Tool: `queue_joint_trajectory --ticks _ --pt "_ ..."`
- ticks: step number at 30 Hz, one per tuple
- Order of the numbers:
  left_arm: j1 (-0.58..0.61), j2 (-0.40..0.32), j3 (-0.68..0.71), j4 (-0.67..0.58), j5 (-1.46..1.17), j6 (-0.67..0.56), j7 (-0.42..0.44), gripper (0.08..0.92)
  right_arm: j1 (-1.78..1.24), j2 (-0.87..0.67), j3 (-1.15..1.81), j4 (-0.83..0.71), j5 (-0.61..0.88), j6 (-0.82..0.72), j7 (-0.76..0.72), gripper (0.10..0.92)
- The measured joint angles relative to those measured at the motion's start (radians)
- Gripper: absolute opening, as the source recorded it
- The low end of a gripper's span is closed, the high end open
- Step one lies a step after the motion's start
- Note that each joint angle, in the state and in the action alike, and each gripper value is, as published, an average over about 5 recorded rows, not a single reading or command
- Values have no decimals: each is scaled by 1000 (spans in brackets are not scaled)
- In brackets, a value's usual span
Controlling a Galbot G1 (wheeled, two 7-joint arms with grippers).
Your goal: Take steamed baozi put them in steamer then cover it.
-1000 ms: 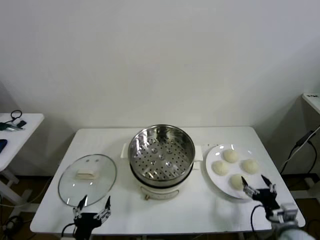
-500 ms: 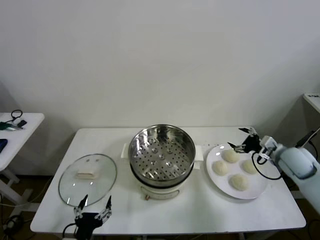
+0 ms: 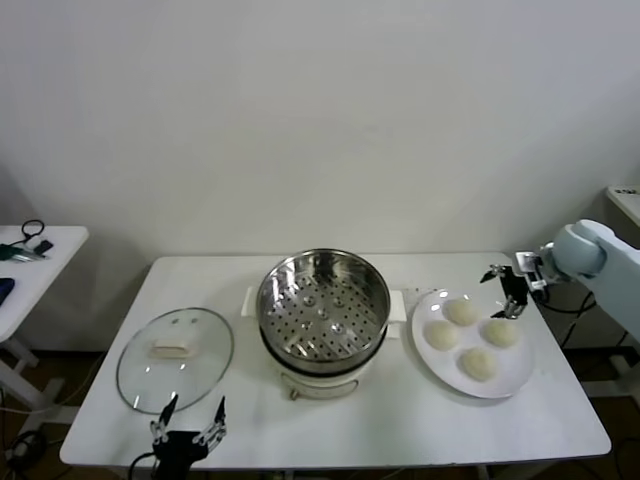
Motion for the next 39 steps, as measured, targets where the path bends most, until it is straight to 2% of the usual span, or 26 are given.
queue_joint_trajectory --ticks 14,23,27,34,39 --pt "0 -9 -8 6 1 -4 -1 823 -15 226 -11 -284 -57 20 -13 823" --pt "2 -11 -7 7 3 -11 -2 823 -41 312 37 -401 -117 44 -2 821" --pt "4 -11 -7 5 4 -14 -2 823 -48 333 55 -428 -140 49 2 767" --pt "9 -12 -5 1 6 -17 -4 823 -51 341 68 -442 -155 52 3 598" --pt "13 -13 -5 -3 9 -20 -7 823 -21 327 41 -408 -132 54 0 579"
